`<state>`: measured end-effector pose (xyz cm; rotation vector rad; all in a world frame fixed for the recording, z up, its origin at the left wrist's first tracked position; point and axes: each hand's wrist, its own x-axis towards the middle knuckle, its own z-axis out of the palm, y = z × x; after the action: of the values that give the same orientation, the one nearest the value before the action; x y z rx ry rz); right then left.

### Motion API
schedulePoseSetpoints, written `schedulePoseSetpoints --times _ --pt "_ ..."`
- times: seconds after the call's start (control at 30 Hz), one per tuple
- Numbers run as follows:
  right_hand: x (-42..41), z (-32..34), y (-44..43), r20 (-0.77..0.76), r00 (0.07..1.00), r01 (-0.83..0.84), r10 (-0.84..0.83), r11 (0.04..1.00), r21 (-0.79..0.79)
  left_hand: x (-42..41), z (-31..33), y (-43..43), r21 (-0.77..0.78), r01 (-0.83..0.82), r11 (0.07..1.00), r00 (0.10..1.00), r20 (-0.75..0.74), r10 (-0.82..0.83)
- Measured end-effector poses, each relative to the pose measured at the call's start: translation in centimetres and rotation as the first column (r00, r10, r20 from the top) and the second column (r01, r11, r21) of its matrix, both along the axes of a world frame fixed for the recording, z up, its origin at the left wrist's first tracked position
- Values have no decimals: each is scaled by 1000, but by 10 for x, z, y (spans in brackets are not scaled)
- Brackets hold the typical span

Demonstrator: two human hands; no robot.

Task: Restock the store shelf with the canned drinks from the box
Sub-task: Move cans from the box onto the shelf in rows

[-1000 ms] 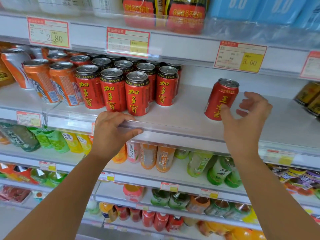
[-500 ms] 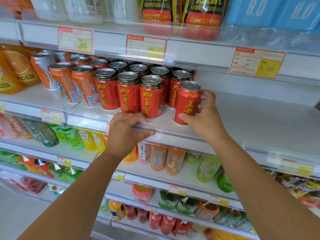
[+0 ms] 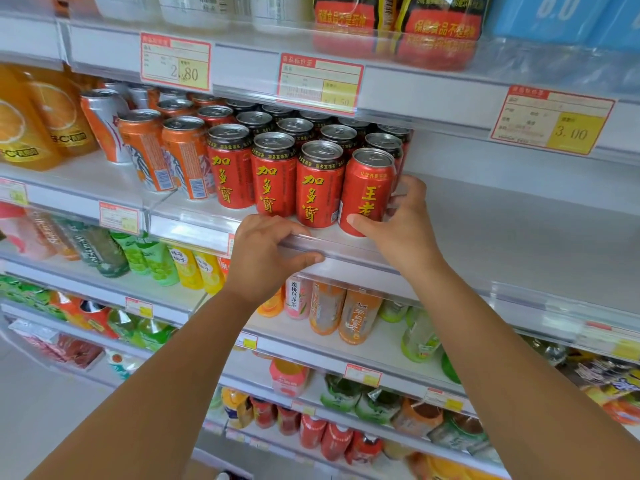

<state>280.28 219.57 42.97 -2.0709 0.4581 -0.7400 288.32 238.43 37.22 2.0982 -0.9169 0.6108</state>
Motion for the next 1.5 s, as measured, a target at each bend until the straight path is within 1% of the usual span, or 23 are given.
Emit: schedulePoseSetpoints --times 0.03,0.1,0.17,0.2,0.27,0.3,0.37,0.43,0.5,0.53,0.6,0.67,0.73,0.8,0.87,0.93,1.0,1.07,1.17,1.23,1.37,1.43,1.5 --pt "-8 1 5 78 996 45 -44 999 -15 -1 2 2 2 9 1000 1000 -5 -9" --pt "-29 1 21 329 941 110 -82 992 -68 -6 4 9 -37 14 999 1000 9 -13" --pt "-52 -4 41 484 875 49 13 992 -114 -16 2 23 -143 -22 990 997 64 31" --pt "-61 -10 52 490 867 -30 94 990 -137 -22 -3 33 -195 -61 979 994 79 77" --pt "-72 -28 76 395 877 -241 275 961 -135 -31 -23 62 -236 -151 960 986 34 163" --pt "-75 -40 88 316 878 -345 360 933 -105 -36 -38 79 -226 -199 954 980 -37 196" --pt "-72 -71 110 112 861 -498 496 867 -13 -46 -85 116 -158 -320 934 920 -286 267" --pt "-64 -111 131 -129 800 -574 585 811 116 -65 -141 154 -26 -454 890 744 -561 363" --pt "-55 -161 154 -378 662 -602 647 760 246 -93 -196 191 159 -526 835 465 -769 439" --pt "-51 -189 164 -483 579 -615 656 741 270 -109 -223 209 251 -511 822 315 -835 451" --pt "-44 -253 184 -664 398 -647 633 707 287 -143 -275 238 415 -410 812 62 -876 479" --pt "-38 -322 204 -801 186 -683 569 661 311 -175 -328 262 508 -348 788 -109 -857 504" --pt "-28 -397 226 -857 21 -716 514 607 346 -199 -388 278 540 -355 763 -252 -841 478" --pt "-17 -476 250 -870 -96 -732 483 558 390 -212 -455 290 555 -331 763 -320 -827 463" --pt "-5 -558 274 -898 -172 -765 405 520 381 -219 -527 295 554 -314 771 -341 -824 453" --pt "6 -637 292 -911 -189 -802 366 478 358 -218 -599 298 541 -316 779 -352 -830 433" --pt "12 -710 308 -900 -189 -834 394 420 359 -209 -664 298 514 -334 790 -330 -849 413" --pt "16 -774 318 -896 -135 -867 423 388 314 -196 -725 298 492 -341 801 -276 -867 415" --pt "24 -854 329 -885 38 -941 464 314 125 -180 -812 303 476 -359 803 -148 -878 455" --pt "26 -899 334 -875 42 -979 483 195 60 -176 -858 305 528 -327 784 -63 -840 539" --pt "24 -957 335 -939 -19 -997 344 -76 -8 -170 -905 297 644 -125 755 -22 -762 647" --pt "22 -970 334 -951 25 -989 308 -128 -68 -168 -914 291 668 -98 738 -26 -743 669" --pt "21 -977 336 -941 80 -987 327 -104 -121 -166 -918 289 688 -151 710 -39 -722 691"
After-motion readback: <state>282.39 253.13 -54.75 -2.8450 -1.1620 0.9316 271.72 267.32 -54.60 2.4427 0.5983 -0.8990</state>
